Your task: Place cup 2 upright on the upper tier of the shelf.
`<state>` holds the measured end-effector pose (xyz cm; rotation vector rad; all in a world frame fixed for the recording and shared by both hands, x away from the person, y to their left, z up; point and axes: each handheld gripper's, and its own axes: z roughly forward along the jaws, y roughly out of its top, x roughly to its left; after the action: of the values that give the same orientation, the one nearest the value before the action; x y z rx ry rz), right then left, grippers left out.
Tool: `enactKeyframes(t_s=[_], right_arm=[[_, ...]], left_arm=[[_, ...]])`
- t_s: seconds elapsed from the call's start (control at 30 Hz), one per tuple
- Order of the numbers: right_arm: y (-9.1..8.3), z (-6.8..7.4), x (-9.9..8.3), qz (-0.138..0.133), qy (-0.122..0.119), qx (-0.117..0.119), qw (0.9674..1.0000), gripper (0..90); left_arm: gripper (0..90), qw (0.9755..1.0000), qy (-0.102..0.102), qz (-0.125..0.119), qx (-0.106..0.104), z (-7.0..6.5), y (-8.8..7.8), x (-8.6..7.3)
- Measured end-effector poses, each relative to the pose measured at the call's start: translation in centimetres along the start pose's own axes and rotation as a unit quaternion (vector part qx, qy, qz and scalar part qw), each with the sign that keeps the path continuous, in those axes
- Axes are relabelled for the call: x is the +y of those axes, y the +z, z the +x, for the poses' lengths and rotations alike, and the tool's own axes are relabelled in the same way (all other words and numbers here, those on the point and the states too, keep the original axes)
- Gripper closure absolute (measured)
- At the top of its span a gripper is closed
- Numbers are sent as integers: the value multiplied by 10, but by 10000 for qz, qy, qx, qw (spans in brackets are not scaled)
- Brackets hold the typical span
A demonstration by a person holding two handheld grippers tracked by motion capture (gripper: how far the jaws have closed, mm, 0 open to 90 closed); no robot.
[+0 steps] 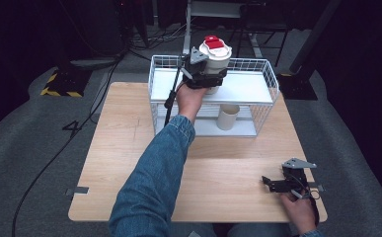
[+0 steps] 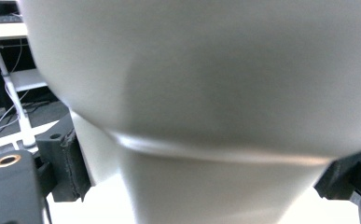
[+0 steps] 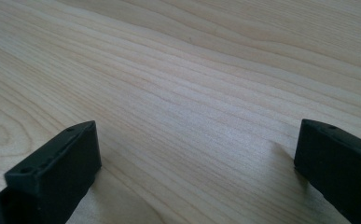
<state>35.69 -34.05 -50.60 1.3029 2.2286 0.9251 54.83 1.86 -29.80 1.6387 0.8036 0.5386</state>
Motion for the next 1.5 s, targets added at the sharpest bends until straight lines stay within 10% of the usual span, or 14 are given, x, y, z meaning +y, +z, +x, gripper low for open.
enactKeyframes(t_s=[1.1,1.5], right_arm=[[0,0,0,4,9,3,10000,5],[0,0,0,4,4,6,10000,5]], left_arm=[[33,9998,-155,103,116,0,0,0],[0,10000,-7,45,31,-6,-24,7]])
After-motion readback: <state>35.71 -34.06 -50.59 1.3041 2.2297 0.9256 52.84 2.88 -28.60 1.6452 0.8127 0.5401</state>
